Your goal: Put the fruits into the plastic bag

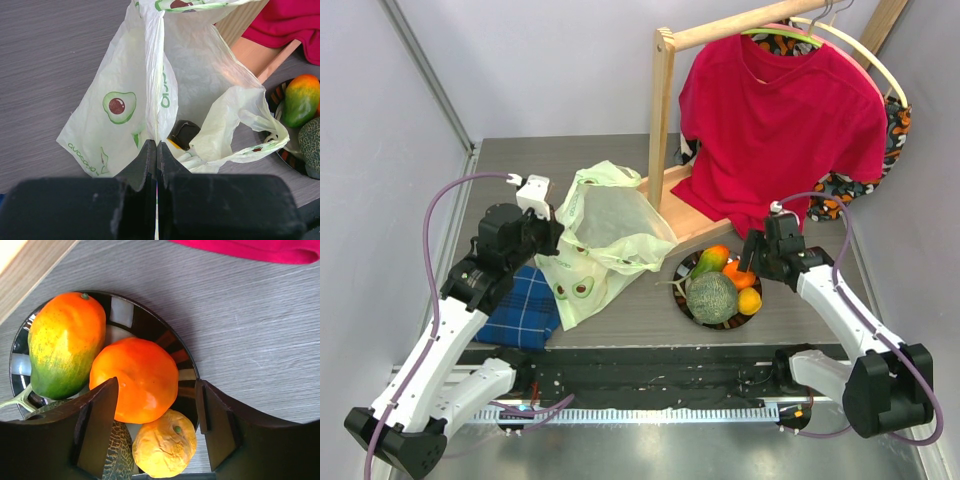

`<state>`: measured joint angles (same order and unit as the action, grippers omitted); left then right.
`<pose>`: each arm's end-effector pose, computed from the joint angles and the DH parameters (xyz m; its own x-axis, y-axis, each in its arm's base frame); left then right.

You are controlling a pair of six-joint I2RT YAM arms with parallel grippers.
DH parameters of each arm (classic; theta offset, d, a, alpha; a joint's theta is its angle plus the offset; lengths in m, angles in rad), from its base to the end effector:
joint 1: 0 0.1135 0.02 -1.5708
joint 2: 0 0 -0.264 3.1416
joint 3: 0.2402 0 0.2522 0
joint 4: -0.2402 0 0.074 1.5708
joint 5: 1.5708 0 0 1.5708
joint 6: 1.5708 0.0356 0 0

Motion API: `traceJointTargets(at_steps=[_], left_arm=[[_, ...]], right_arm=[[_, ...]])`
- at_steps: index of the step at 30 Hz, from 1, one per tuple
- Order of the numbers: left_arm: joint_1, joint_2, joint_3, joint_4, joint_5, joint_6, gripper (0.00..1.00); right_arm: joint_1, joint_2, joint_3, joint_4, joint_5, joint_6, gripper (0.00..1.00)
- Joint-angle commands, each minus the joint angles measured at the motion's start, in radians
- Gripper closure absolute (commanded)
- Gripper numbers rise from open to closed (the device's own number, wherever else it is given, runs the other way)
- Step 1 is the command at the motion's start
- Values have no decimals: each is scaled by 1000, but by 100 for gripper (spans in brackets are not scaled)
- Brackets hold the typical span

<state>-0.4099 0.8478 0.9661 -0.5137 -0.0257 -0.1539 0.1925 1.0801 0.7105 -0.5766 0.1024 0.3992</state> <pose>0.1679 -0.0719 0.3577 -0.4068 0.0097 -0.9135 0.3180 0.9389 -0.1317 0.2065 0.0365 0.2250 -0.7848 0.2410 -0.5710 0.1882 0.9705 0.1509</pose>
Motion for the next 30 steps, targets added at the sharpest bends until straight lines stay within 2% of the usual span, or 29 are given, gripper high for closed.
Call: traceJointTargets(at_steps=[1,4,10,13,17,18,21,30], left_arm=[[2,-4,2,37,10,-9,100],[3,-1,2,38,9,-9,100],[2,-3,2,38,9,-9,100],[2,-1,2,37,7,-9,100],[2,-4,2,35,1,-7,100],[2,-4,2,35,3,-7,100],[2,-4,0,37,0,-7,100],[2,-3,0,37,-3,-6,100]], right_arm=[[-4,15,1,30,-23,4,34],[-4,35,0,29,-29,0,38],[-4,63,1,37,-56,-11,40],[-5,64,1,38,-58,-13,45],[-4,54,3,40,-56,-14,56],[-5,50,3,38,-53,-14,62],[-4,35,9,31,-37,-10,72],[-4,-3,52,-14,16,-22,92]])
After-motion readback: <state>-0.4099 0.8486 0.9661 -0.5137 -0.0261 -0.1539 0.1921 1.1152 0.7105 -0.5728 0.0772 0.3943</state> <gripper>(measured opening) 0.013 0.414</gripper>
